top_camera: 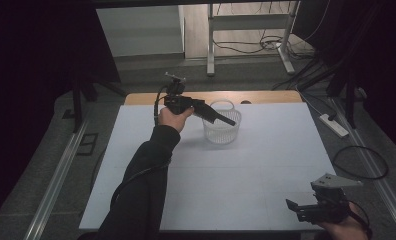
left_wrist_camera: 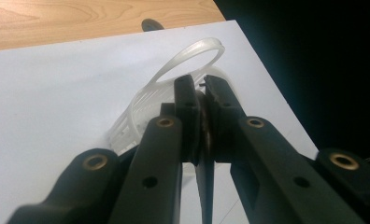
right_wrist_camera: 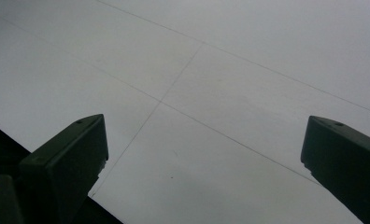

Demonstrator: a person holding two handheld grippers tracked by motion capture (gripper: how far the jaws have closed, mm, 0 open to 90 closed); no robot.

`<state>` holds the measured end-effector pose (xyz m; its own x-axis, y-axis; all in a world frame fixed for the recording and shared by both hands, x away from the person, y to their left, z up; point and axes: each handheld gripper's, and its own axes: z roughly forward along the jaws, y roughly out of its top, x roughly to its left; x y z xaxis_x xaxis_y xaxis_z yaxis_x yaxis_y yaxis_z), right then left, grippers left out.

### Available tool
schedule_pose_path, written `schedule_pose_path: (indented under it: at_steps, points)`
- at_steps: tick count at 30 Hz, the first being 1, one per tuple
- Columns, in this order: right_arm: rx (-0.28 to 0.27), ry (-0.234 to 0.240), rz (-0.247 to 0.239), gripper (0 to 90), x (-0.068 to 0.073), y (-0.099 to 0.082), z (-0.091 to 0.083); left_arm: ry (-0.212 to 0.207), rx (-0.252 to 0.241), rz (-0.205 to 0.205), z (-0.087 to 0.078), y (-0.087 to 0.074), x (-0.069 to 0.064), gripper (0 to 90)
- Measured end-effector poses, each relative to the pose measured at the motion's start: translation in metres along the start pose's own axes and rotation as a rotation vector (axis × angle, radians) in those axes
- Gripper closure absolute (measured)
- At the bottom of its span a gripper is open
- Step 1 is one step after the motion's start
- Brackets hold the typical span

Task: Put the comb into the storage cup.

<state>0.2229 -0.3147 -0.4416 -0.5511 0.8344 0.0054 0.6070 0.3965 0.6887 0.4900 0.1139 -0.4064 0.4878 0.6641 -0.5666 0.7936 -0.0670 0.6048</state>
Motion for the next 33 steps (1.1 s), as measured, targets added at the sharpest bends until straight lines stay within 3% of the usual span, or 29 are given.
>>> schedule_pose_path:
  at_steps: [21, 33]
  points:
    - [0.005, 0.003, -0.002, 1.4, 0.0, 0.0, 0.0, -0.001, -0.001, -0.023, 0.011, -0.006, 0.007, 83.8]
    - [0.006, 0.003, -0.004, 1.5, 0.0, 0.0, 0.0, -0.006, 0.0, -0.057, 0.012, -0.009, 0.013, 83.7]
